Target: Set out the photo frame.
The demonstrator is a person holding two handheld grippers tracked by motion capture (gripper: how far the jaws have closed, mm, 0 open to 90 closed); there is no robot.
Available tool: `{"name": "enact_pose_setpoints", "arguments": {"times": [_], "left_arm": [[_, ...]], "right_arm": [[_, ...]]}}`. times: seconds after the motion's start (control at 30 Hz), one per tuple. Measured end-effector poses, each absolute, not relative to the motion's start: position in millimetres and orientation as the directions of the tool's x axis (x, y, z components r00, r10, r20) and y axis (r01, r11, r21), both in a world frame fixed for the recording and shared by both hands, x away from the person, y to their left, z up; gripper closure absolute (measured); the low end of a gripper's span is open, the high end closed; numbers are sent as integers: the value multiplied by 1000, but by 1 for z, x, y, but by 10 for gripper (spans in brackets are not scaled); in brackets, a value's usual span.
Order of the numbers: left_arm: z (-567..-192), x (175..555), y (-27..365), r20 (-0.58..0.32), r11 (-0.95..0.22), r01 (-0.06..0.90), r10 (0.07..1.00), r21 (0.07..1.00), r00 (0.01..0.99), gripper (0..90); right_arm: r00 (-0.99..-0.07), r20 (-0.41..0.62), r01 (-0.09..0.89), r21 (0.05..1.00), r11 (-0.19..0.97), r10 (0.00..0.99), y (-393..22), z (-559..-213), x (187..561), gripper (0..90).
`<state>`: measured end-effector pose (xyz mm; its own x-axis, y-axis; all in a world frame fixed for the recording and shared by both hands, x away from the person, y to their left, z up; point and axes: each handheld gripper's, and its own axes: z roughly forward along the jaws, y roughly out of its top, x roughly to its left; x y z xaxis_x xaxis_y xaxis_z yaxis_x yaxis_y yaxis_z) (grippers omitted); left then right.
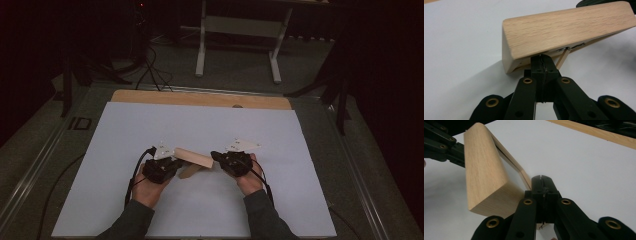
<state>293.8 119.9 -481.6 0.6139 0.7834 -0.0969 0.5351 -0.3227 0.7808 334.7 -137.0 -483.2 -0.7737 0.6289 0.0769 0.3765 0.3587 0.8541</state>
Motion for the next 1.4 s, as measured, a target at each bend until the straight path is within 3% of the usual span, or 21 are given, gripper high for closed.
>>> {"name": "enact_pose_setpoints", "arguments": {"times": [1.4], "left_arm": [[-478, 294, 108, -96, -332, 518, 766, 788, 636, 897]], "right_arm": [[-795, 63, 358, 851, 384, 603, -132, -482, 326, 895]]}}
